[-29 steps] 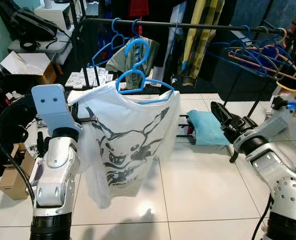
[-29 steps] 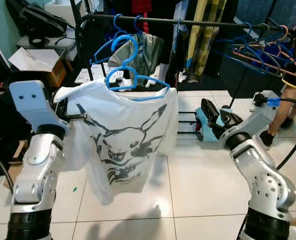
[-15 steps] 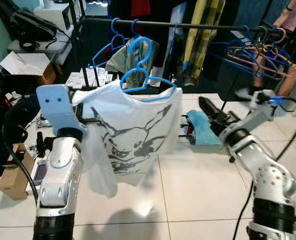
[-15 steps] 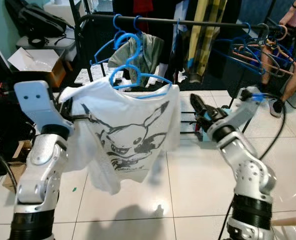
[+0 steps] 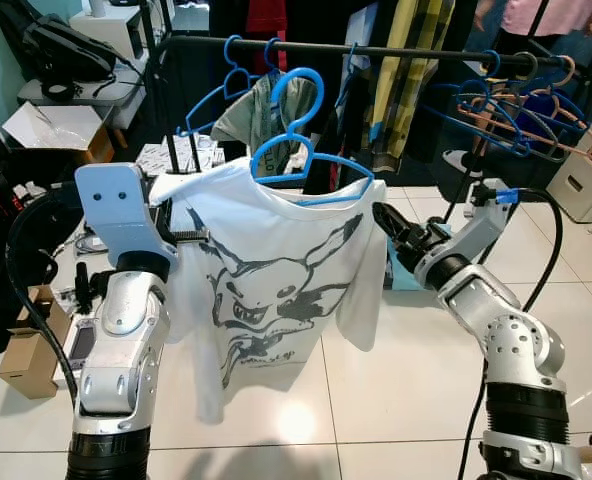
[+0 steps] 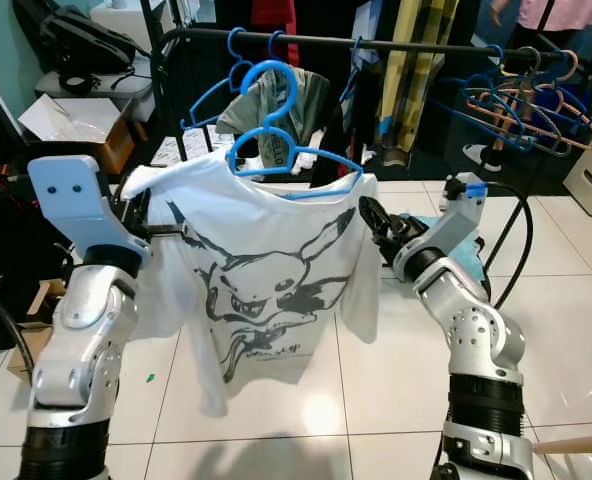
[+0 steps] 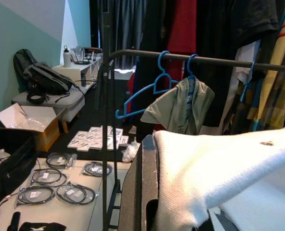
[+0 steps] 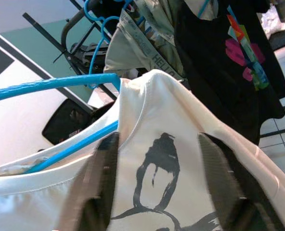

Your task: Hang hanger

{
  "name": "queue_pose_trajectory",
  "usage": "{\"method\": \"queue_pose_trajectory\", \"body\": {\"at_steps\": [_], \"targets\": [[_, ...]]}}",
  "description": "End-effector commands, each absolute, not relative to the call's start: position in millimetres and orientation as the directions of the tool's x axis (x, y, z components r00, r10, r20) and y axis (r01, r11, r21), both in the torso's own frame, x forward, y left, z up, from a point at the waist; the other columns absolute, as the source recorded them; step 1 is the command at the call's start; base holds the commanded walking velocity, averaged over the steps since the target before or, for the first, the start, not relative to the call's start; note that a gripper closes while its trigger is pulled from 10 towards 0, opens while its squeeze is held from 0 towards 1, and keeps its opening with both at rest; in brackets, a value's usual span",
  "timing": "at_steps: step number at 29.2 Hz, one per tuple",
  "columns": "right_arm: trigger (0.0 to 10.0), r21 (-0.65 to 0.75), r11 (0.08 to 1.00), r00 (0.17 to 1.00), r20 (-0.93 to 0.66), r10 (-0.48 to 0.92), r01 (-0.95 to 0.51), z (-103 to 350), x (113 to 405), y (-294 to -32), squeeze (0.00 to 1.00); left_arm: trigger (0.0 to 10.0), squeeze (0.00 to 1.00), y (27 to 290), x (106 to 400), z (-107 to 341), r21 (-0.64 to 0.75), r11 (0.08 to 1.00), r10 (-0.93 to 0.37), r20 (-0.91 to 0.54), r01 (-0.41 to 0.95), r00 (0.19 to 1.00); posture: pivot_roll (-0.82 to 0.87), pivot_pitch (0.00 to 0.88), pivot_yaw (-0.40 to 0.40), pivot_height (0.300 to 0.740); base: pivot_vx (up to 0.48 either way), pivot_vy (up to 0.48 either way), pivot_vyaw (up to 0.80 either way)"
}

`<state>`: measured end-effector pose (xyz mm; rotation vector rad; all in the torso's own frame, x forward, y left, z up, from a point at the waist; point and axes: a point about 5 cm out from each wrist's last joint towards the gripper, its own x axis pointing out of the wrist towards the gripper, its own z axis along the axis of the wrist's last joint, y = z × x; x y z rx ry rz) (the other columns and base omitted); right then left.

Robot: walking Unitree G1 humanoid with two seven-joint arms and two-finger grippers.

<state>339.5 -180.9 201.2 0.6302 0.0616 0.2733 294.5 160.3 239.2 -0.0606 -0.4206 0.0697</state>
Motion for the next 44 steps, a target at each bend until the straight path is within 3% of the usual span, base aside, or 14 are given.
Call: {"method": "queue_pose_trajectory", "body": {"at_steps": [1, 10, 11, 12, 13, 20, 31, 32, 33, 34, 36, 37, 39, 44], "targets": [[2.2, 0.587, 0.774, 0.961, 0.025, 0.276, -0.238, 199.9, 341.4, -177.7, 0.00, 10.0, 0.00, 154.8, 290.3, 253.5, -0.083, 0.996, 0.058, 0.461, -0.022, 0.886, -0.06, 0.094, -0.025, 0.740, 0.000, 0.000, 0.00], [3.1, 0.585, 0.771, 0.958, 0.038, 0.285, -0.253, 201.7, 344.1, -177.1, 0.00, 10.0, 0.00, 148.8, 288.3, 256.8, -0.079, 0.997, 0.033, 0.472, 0.004, 0.881, -0.05, 0.090, -0.025, 0.740, 0.000, 0.000, 0.00], [10.0, 0.587, 0.764, 0.953, 0.048, 0.298, -0.268, 202.8, 344.2, -175.8, 0.00, 10.0, 0.00, 148.0, 287.9, 256.9, -0.079, 0.997, 0.030, 0.472, 0.008, 0.881, -0.05, 0.089, -0.026, 0.740, 0.000, 0.000, 0.00], [10.0, 0.587, 0.764, 0.953, 0.048, 0.298, -0.268, 202.8, 344.2, -175.8, 0.00, 10.0, 0.00, 148.0, 287.9, 256.9, -0.079, 0.997, 0.030, 0.472, 0.008, 0.881, -0.05, 0.089, -0.026, 0.740, 0.000, 0.000, 0.00], [10.0, 0.565, 0.767, 0.944, 0.072, 0.323, -0.305, 205.7, 342.7, -172.4, 1.00, 10.0, 0.00, 147.5, 287.2, 256.8, -0.080, 0.997, 0.028, 0.471, 0.010, 0.882, -0.05, 0.092, -0.026, 0.740, 0.000, 0.000, 0.00], [10.0, 0.571, 0.740, 0.928, 0.121, 0.353, -0.356, 211.3, 339.1, -167.3, 1.00, 10.0, 0.00, 146.9, 285.4, 256.8, -0.078, 0.997, 0.025, 0.468, 0.013, 0.884, -0.05, 0.098, -0.024, 0.740, 0.000, 0.000, 0.00], [10.0, 0.605, 0.741, 0.951, 0.099, 0.293, -0.291, 210.1, 343.9, -173.8, 1.00, 10.0, 0.00, 144.9, 284.2, 259.5, -0.081, 0.996, 0.018, 0.469, 0.023, 0.883, -0.05, 0.101, -0.023, 0.740, 0.000, 0.000, 0.00], [10.0, 0.615, 0.736, 0.954, 0.103, 0.282, -0.284, 211.1, 345.2, -174.8, 0.19, 10.0, 0.00, 144.2, 284.0, 259.4, -0.080, 0.996, 0.016, 0.469, 0.024, 0.883, -0.05, 0.101, -0.023, 0.740, 0.000, 0.000, 0.00], [10.0, 0.615, 0.736, 0.954, 0.103, 0.282, -0.284, 211.1, 345.2, -174.8, 0.19, 10.0, 0.00, 144.2, 284.0, 259.4, -0.080, 0.996, 0.016, 0.469, 0.024, 0.883, -0.05, 0.101, -0.023, 0.740, 0.000, 0.000, 0.00], [10.0, 0.623, 0.732, 0.957, 0.108, 0.269, -0.276, 211.8, 346.5, -176.2, 0.00, 10.0, 0.00, 143.7, 283.8, 259.1, -0.079, 0.997, 0.015, 0.469, 0.025, 0.883, -0.05, 0.101, -0.025, 0.740, 0.000, 0.000, 0.00], [10.0, 0.623, 0.732, 0.957, 0.108, 0.269, -0.276, 211.8, 346.5, -176.2, 0.00, 10.0, 0.00, 143.7, 283.8, 259.1, -0.079, 0.997, 0.015, 0.469, 0.025, 0.883, -0.05, 0.101, -0.025, 0.740, 0.000, 0.000, 0.00], [0.6, 0.633, 0.727, 0.961, 0.113, 0.253, -0.266, 212.2, 347.6, -178.1, 0.00, 10.0, 0.00, 144.6, 284.2, 258.8, -0.079, 0.997, 0.018, 0.467, 0.021, 0.884, -0.05, 0.102, -0.026, 0.740, 0.000, 0.000, 0.00], [0.0, 0.639, 0.724, 0.963, 0.116, 0.243, -0.259, 212.2, 348.3, -179.6, 0.00, 10.0, 0.00, 145.6, 284.5, 259.0, -0.079, 0.997, 0.022, 0.467, 0.017, 0.884, -0.05, 0.101, -0.025, 0.740, 0.000, 0.000, 0.00], [0.0, 0.643, 0.723, 0.965, 0.115, 0.237, -0.254, 211.9, 348.5, -180.9, 0.00, 10.0, 0.00, 146.7, 284.8, 260.0, -0.079, 0.997, 0.025, 0.470, 0.014, 0.882, -0.05, 0.101, -0.026, 0.740, 0.000, 0.000, 0.00]]}}
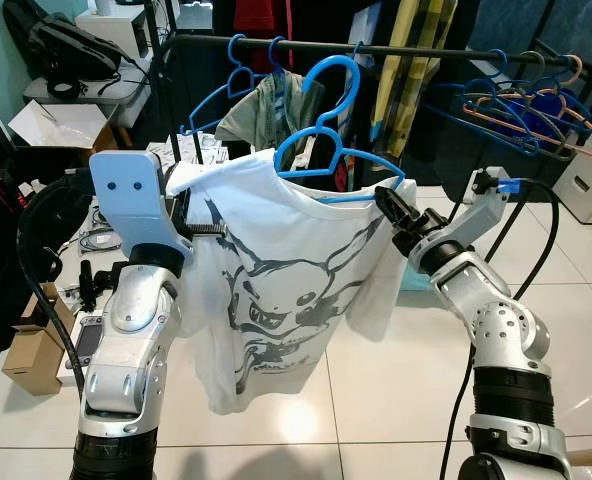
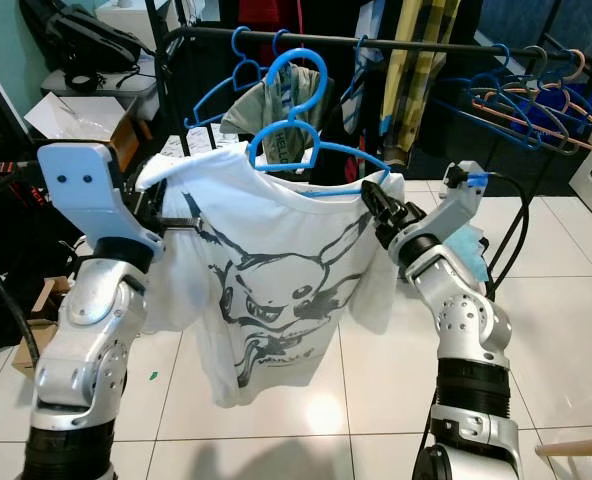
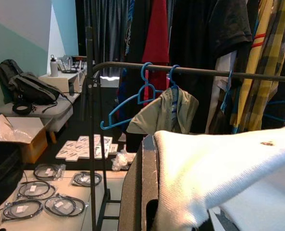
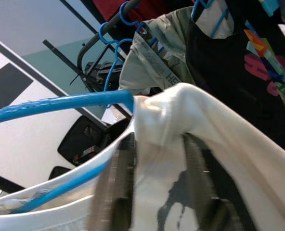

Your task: Hang hanger

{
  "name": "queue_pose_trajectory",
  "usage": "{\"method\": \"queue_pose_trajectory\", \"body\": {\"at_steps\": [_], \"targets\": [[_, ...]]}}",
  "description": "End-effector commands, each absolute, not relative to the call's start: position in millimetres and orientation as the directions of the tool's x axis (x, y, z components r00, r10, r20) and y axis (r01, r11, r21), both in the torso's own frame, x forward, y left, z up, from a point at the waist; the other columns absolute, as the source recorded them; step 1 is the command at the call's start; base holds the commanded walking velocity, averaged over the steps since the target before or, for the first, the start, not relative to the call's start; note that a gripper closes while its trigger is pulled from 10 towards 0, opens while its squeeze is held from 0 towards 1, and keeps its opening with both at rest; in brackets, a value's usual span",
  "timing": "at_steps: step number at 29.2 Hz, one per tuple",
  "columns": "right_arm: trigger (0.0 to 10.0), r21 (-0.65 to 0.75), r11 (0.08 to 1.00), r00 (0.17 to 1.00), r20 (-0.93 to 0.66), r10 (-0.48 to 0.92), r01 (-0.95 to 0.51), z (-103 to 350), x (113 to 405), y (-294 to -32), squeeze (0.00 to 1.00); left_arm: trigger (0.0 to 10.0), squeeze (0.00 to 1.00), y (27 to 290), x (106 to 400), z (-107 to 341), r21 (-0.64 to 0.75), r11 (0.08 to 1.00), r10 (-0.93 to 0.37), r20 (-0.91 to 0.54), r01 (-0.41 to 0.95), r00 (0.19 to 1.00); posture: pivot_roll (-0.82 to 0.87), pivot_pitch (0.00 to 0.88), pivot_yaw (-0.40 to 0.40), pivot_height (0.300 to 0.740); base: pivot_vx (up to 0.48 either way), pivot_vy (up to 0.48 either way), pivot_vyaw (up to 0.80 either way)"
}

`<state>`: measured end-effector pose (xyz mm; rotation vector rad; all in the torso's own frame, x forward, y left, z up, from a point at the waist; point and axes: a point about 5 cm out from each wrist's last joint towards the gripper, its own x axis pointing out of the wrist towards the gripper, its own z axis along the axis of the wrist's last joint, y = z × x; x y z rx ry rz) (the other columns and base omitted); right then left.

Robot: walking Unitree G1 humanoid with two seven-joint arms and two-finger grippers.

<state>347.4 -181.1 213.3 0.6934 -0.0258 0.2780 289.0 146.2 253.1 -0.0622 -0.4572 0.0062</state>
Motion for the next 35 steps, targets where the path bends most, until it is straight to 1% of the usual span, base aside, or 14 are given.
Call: {"method": "queue_pose_trajectory", "body": {"at_steps": [1, 13, 14, 16, 18, 26, 28, 30, 35], "targets": [[0.0, 0.643, 0.723, 0.965, 0.115, 0.237, -0.254, 211.9, 348.5, -180.9, 0.00, 10.0, 0.00, 146.7, 284.8, 260.0, -0.079, 0.997, 0.025, 0.470, 0.014, 0.882, -0.05, 0.101, -0.026, 0.740, 0.000, 0.000, 0.00], [0.0, 0.631, 0.737, 0.967, 0.099, 0.234, -0.243, 211.9, 349.6, -182.7, 0.00, 10.0, 0.00, 146.2, 283.9, 260.8, -0.074, 0.997, 0.014, 0.473, 0.024, 0.881, -0.05, 0.101, -0.027, 0.740, 0.000, 0.000, 0.00], [0.0, 0.624, 0.741, 0.967, 0.104, 0.234, -0.247, 213.5, 349.7, -183.4, 0.00, 10.0, 0.00, 145.3, 284.6, 259.4, -0.051, 0.998, -0.009, 0.466, 0.037, 0.885, -0.05, 0.102, -0.026, 0.740, 0.000, 0.000, 0.00], [0.0, 0.624, 0.741, 0.967, 0.104, 0.234, -0.247, 213.5, 349.7, -183.4, 0.00, 10.0, 0.00, 145.3, 284.6, 259.4, -0.051, 0.998, -0.009, 0.466, 0.037, 0.885, -0.05, 0.102, -0.026, 0.740, 0.000, 0.000, 0.00], [0.0, 0.600, 0.755, 0.963, 0.119, 0.243, -0.264, 218.1, 348.6, -184.8, 0.00, 10.0, 0.00, 142.0, 286.5, 255.5, 0.044, 0.997, -0.078, 0.446, 0.065, 0.892, -0.05, 0.101, -0.024, 0.740, 0.000, 0.000, 0.00], [0.0, 0.567, 0.766, 0.952, 0.141, 0.272, -0.303, 227.1, 345.1, -185.8, 0.00, 10.0, 0.00, 147.0, 290.6, 250.5, 0.075, 0.995, -0.087, 0.407, 0.062, 0.909, -0.06, 0.103, -0.016, 0.740, 0.000, 0.000, 0.00], [0.0, 0.544, 0.769, 0.941, 0.152, 0.303, -0.336, 232.6, 342.0, -182.6, 0.00, 10.0, 0.00, 149.4, 293.9, 248.3, 0.077, 0.996, -0.077, 0.389, 0.051, 0.918, -0.06, 0.101, -0.012, 0.740, 0.000, 0.000, 0.00], [0.0, 0.544, 0.769, 0.941, 0.152, 0.303, -0.336, 232.6, 342.0, -182.6, 0.00, 10.0, 0.00, 149.4, 293.9, 248.3, 0.077, 0.996, -0.077, 0.389, 0.051, 0.918, -0.06, 0.101, -0.012, 0.740, 0.000, 0.000, 0.00], [0.0, 0.520, 0.760, 0.919, 0.170, 0.355, -0.390, 238.4, 339.5, -171.0, 0.00, 10.0, 0.00, 142.4, 295.3, 243.3, 0.092, 0.993, -0.105, 0.363, 0.076, 0.926, -0.06, 0.099, -0.012, 0.740, 0.000, 0.000, 0.00]]}}
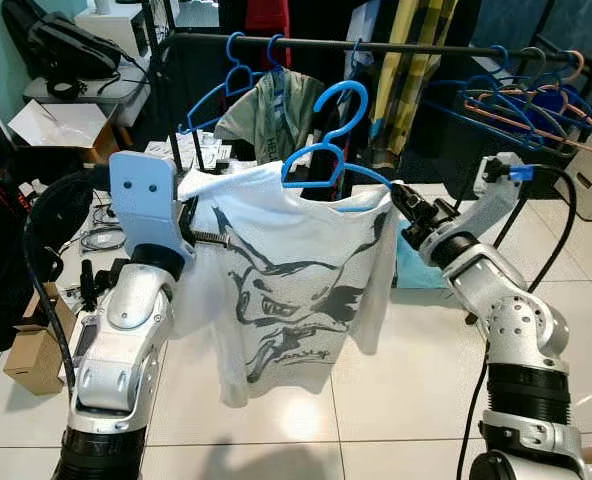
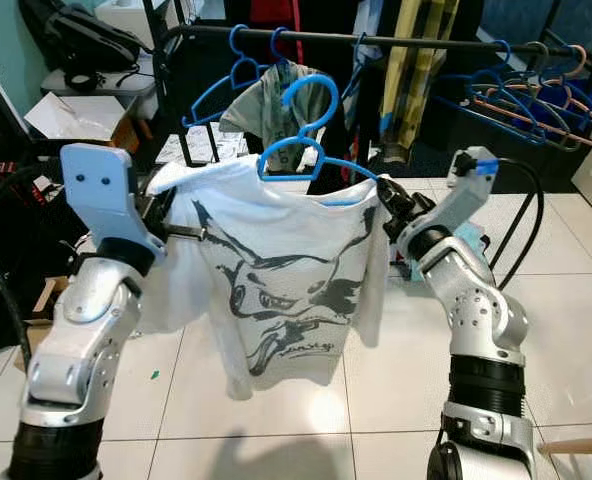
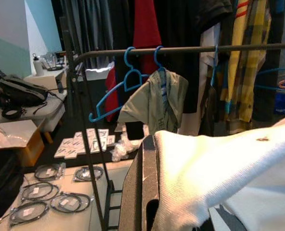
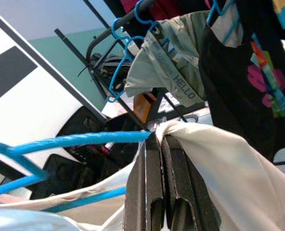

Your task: Hang hanger

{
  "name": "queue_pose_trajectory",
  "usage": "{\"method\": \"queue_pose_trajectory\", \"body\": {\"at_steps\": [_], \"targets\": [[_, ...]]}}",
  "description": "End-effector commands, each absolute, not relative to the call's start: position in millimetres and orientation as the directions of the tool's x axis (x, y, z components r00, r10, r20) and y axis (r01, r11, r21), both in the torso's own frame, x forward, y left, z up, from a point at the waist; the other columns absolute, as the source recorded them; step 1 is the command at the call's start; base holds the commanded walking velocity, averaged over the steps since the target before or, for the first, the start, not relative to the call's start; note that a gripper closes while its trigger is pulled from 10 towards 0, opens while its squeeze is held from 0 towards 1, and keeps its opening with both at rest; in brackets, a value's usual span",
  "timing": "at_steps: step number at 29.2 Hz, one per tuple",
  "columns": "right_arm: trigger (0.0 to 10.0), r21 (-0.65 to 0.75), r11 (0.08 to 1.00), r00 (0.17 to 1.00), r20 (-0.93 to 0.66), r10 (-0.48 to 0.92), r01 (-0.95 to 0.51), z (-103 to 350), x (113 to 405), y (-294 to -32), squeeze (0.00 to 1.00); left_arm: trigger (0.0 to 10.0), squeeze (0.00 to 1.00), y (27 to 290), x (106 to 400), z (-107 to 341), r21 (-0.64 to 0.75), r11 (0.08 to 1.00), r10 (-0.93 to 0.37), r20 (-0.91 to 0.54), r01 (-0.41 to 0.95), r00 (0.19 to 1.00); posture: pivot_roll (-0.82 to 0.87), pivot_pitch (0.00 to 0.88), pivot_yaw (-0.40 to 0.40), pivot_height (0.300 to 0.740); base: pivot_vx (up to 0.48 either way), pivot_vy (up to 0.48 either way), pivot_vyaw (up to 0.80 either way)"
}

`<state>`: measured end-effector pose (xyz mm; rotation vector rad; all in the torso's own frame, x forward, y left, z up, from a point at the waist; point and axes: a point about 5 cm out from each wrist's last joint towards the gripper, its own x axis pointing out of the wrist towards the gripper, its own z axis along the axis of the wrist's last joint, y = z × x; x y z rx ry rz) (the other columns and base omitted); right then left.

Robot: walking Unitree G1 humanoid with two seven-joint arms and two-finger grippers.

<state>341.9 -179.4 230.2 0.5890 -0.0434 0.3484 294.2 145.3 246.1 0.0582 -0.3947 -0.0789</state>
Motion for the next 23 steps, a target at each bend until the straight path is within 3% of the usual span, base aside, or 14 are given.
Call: {"method": "queue_pose_trajectory", "body": {"at_steps": [1, 15, 23], "targets": [[0.0, 0.520, 0.760, 0.919, 0.170, 0.355, -0.390, 238.4, 339.5, -171.0, 0.00, 10.0, 0.00, 142.4, 295.3, 243.3, 0.092, 0.993, -0.105, 0.363, 0.076, 0.926, -0.06, 0.099, -0.012, 0.740, 0.000, 0.000, 0.00], [0.0, 0.474, 0.742, 0.876, 0.171, 0.450, -0.474, 244.5, 334.9, -155.6, 0.00, 10.0, 0.00, 135.8, 298.6, 229.6, 0.101, 0.982, -0.184, 0.276, 0.162, 0.943, -0.06, 0.092, -0.012, 0.740, 0.000, 0.000, 0.00], [0.0, 0.455, 0.733, 0.856, 0.156, 0.493, -0.505, 244.4, 330.0, -152.0, 0.00, 10.0, 0.00, 137.3, 301.4, 222.1, 0.030, 0.978, -0.207, 0.221, 0.206, 0.953, -0.07, 0.090, -0.009, 0.740, 0.000, 0.000, 0.00]]}}
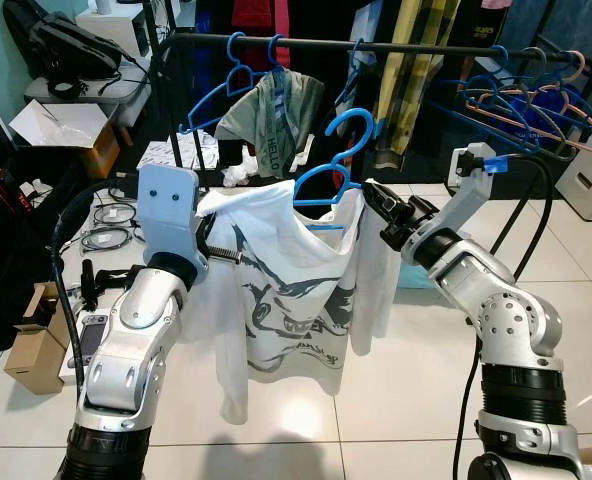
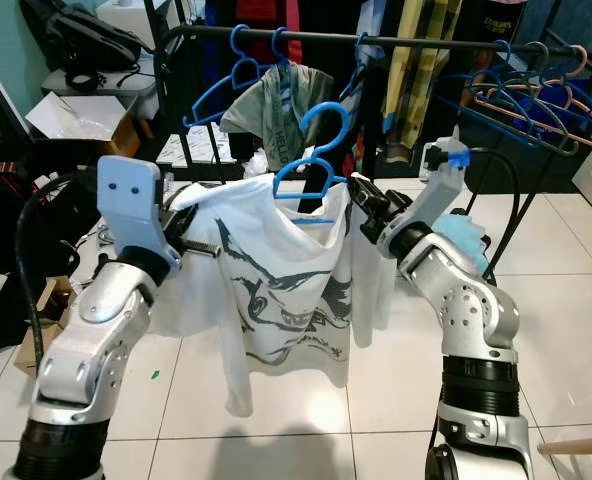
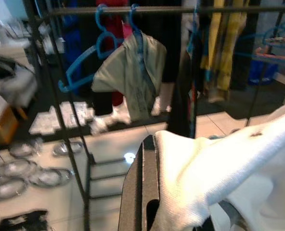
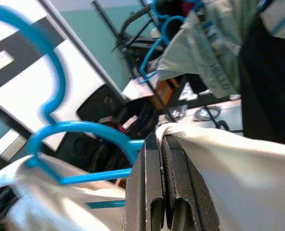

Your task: Hang hanger

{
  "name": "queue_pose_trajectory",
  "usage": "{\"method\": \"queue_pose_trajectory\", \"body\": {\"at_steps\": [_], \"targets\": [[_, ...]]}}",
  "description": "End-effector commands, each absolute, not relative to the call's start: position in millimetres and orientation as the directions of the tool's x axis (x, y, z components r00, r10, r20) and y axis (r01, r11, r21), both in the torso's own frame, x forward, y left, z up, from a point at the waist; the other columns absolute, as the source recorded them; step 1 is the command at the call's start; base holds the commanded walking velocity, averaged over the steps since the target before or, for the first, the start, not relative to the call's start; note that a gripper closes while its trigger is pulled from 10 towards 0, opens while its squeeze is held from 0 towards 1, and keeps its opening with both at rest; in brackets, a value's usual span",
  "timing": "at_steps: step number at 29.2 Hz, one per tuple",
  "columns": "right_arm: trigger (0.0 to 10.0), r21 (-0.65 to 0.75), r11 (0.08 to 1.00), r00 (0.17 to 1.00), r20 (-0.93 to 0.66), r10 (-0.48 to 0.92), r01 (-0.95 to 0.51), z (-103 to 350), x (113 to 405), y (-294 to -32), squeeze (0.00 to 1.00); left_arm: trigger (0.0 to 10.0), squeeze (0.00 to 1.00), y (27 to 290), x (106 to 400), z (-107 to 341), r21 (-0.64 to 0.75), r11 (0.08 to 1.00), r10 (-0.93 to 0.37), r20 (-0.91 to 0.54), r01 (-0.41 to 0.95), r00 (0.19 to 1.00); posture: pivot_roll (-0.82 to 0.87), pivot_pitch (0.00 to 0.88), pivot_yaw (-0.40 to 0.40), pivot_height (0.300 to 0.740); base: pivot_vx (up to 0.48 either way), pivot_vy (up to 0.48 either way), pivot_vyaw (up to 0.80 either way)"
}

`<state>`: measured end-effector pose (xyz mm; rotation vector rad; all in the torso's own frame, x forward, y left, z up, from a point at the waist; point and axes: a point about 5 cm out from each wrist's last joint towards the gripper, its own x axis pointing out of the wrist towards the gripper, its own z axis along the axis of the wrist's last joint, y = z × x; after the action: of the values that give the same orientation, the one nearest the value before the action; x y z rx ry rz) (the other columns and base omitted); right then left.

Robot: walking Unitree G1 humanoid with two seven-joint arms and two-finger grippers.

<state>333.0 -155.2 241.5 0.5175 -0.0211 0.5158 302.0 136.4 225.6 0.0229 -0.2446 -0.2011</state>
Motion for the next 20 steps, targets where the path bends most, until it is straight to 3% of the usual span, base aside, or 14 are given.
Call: {"method": "queue_pose_trajectory", "body": {"at_steps": [1, 3, 4, 5, 6, 7, 8, 10, 12, 20], "targets": [[0.0, 0.423, 0.727, 0.833, 0.148, 0.534, -0.541, 247.8, 326.0, -150.8, 0.00, 10.0, 0.00, 138.9, 302.5, 209.7, -0.076, 0.973, -0.203, 0.149, 0.216, 0.968, -0.07, 0.095, -0.012, 0.740, 0.000, 0.000, 0.00], [0.0, 0.423, 0.727, 0.833, 0.148, 0.534, -0.541, 247.8, 326.0, -150.8, 0.00, 10.0, 0.00, 138.9, 302.5, 209.7, -0.076, 0.973, -0.203, 0.149, 0.216, 0.968, -0.07, 0.095, -0.012, 0.740, 0.000, 0.000, 0.00], [0.0, 0.384, 0.730, 0.818, 0.144, 0.557, -0.565, 254.1, 324.0, -154.1, 0.00, 10.0, 0.00, 140.1, 301.4, 194.7, -0.235, 0.954, -0.174, 0.079, 0.188, 0.982, -0.08, 0.097, -0.015, 0.740, 0.000, 0.000, 0.00], [0.0, 0.384, 0.730, 0.818, 0.144, 0.557, -0.565, 254.1, 324.0, -154.1, 0.00, 10.0, 0.00, 140.1, 301.4, 194.7, -0.235, 0.954, -0.174, 0.079, 0.188, 0.982, -0.08, 0.097, -0.015, 0.740, 0.000, 0.000, 0.00], [0.0, 0.344, 0.740, 0.812, 0.147, 0.565, -0.577, 262.9, 324.4, -160.3, 0.00, 10.0, 0.00, 137.5, 298.0, 180.1, -0.394, 0.906, -0.157, 0.022, 0.153, 0.987, -0.08, 0.097, -0.018, 0.740, 0.000, 0.000, 0.00], [0.0, 0.344, 0.740, 0.812, 0.147, 0.565, -0.577, 262.9, 324.4, -160.3, 0.00, 10.0, 0.00, 137.5, 298.0, 180.1, -0.394, 0.906, -0.157, 0.022, 0.153, 0.987, -0.08, 0.097, -0.018, 0.740, 0.000, 0.000, 0.00], [0.0, 0.314, 0.748, 0.809, 0.154, 0.568, -0.585, 271.1, 325.1, -165.2, 0.00, 10.0, 0.00, 132.7, 294.3, 170.4, -0.513, 0.848, -0.156, -0.004, 0.131, 0.988, -0.08, 0.098, -0.021, 0.740, 0.000, 0.000, 0.00], [0.0, 0.314, 0.748, 0.809, 0.154, 0.568, -0.585, 271.1, 325.1, -165.2, 0.00, 10.0, 0.00, 132.7, 294.3, 170.4, -0.513, 0.848, -0.156, -0.004, 0.131, 0.988, -0.08, 0.098, -0.021, 0.740, 0.000, 0.000, 0.00], [0.0, 0.263, 0.741, 0.786, 0.166, 0.596, -0.618, 284.4, 325.3, -166.3, 0.00, 10.0, 0.00, 126.2, 288.1, 163.0, -0.636, 0.760, -0.154, 0.020, 0.131, 0.988, -0.09, 0.097, -0.028, 0.740, 0.000, 0.000, 0.00], [0.0, 0.206, 0.686, 0.713, 0.102, 0.694, -0.698, 283.1, 319.4, -148.4, 0.00, 10.0, 0.00, 140.2, 282.0, 156.3, -0.646, 0.748, -0.131, 0.082, 0.153, 0.988, -0.09, 0.098, -0.041, 0.740, 0.000, 0.000, 0.00]]}}
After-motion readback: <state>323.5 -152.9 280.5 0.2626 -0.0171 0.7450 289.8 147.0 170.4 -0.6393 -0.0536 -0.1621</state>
